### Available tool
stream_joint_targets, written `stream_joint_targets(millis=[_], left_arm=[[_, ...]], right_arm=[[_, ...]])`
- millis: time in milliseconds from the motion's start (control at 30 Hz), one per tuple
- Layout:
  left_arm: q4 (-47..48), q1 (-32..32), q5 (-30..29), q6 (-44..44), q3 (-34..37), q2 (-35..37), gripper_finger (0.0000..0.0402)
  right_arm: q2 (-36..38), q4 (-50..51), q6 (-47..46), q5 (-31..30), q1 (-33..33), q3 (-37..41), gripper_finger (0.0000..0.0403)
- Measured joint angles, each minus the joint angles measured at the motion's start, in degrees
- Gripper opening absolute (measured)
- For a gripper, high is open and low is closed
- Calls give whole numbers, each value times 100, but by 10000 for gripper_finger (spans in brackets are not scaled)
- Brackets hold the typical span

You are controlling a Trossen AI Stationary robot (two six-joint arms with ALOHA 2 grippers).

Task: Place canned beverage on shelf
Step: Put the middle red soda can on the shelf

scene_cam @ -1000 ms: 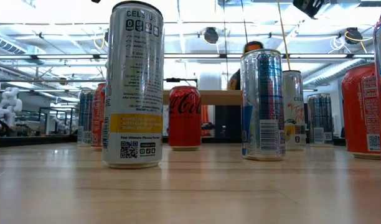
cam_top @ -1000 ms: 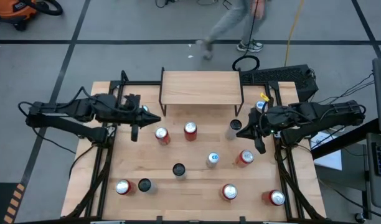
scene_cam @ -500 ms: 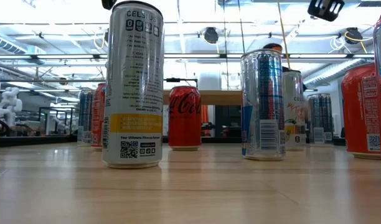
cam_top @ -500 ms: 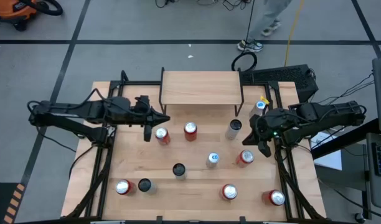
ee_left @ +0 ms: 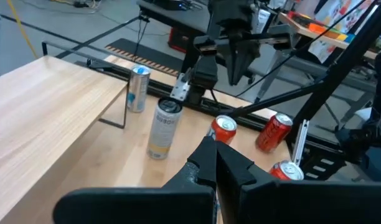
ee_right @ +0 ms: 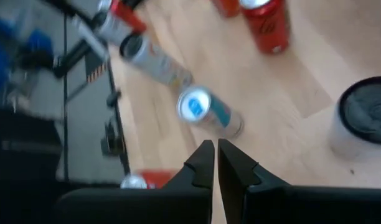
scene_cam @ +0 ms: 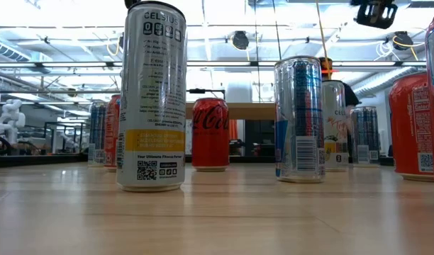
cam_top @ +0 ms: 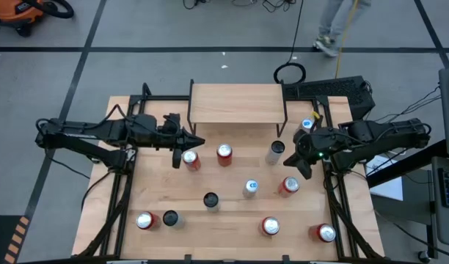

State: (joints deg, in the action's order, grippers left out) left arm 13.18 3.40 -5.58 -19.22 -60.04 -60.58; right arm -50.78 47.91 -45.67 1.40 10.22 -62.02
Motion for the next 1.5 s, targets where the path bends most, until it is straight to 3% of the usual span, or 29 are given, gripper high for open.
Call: stream_joint_targets(millis=[367, 567, 833, 967, 1100, 1500], left_arm=[[-132, 0, 85, 8, 1, -8, 0], [-61, 0, 87, -99, 1, -8, 0], [41, 1, 91, -196, 1, -8, 0], [43, 0, 184, -228, 1, -6, 0], [97, 2, 229, -289, 1, -6, 0], [391, 0, -64, -242, 1, -6, 0]], right_arm=[[-313, -423, -1319, 318, 355, -44, 0], [-830, -393, -1270, 308, 687, -599, 0], [-1635, 1417, -930, 279, 869, -2060, 0], [-1814, 2059, -867, -20, 868, -2592, 0], [-1784, 2267, -826, -295, 866, -2671, 0], [-1812, 3247, -271, -316, 866, -2669, 0]])
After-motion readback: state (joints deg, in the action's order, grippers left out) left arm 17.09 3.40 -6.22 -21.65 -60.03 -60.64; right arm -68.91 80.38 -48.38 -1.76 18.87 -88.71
